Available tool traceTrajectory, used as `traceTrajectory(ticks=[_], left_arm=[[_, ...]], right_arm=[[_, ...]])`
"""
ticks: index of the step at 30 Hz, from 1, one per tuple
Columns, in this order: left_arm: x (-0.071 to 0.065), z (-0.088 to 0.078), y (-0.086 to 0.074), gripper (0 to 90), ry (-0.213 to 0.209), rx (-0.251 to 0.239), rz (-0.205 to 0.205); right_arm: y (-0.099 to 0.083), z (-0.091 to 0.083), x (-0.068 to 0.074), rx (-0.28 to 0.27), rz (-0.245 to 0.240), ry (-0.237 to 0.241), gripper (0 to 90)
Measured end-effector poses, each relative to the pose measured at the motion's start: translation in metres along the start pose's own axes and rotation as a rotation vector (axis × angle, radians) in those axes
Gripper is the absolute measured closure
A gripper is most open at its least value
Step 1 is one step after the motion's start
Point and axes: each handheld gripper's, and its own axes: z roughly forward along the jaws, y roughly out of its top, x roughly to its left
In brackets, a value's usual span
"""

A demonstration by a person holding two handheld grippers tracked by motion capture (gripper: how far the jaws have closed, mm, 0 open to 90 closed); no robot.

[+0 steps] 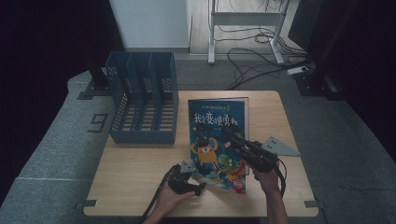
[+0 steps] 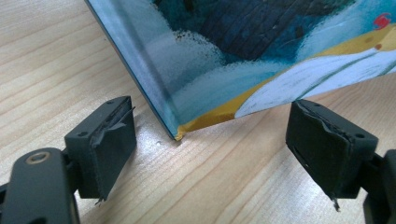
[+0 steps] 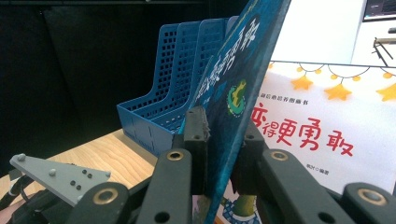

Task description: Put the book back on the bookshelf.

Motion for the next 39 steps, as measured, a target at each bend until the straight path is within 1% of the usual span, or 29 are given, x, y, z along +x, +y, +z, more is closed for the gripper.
traceTrajectory(ticks=[14, 18, 21, 26, 29, 32, 36, 39], left_arm=[[-0.001, 0.001, 0.001, 15.4, 0.006, 0.007, 0.004], [0.000, 0.002, 0.003, 15.3, 0.005, 0.007, -0.005], [0.002, 0.003, 0.005, 15.3, 0.014, 0.010, -0.008], [0.007, 0.006, 0.010, 15.2, 0.015, 0.013, -0.018], [0.011, 0.007, 0.014, 15.1, 0.025, 0.022, -0.026], [0.015, 0.008, 0.018, 15.1, 0.040, 0.034, -0.031], [0.014, 0.008, 0.017, 15.2, 0.048, 0.040, -0.024], [0.012, 0.008, 0.015, 16.0, 0.065, 0.033, -0.022]], right_arm=[[0.001, -0.001, 0.000, 0.006, -0.006, 0.009, 78.7], [0.004, 0.002, 0.001, 0.012, -0.018, 0.014, 79.0], [0.006, 0.004, 0.002, 0.007, -0.024, 0.025, 79.5], [0.009, 0.009, 0.001, 0.012, -0.043, 0.034, 79.7], [0.010, 0.013, 0.000, 0.011, -0.053, 0.034, 79.8], [0.009, 0.015, -0.001, 0.011, -0.050, 0.038, 80.2], [0.008, 0.012, -0.001, 0.010, -0.049, 0.044, 80.5], [0.006, 0.008, 0.000, 0.013, -0.043, 0.051, 80.9]])
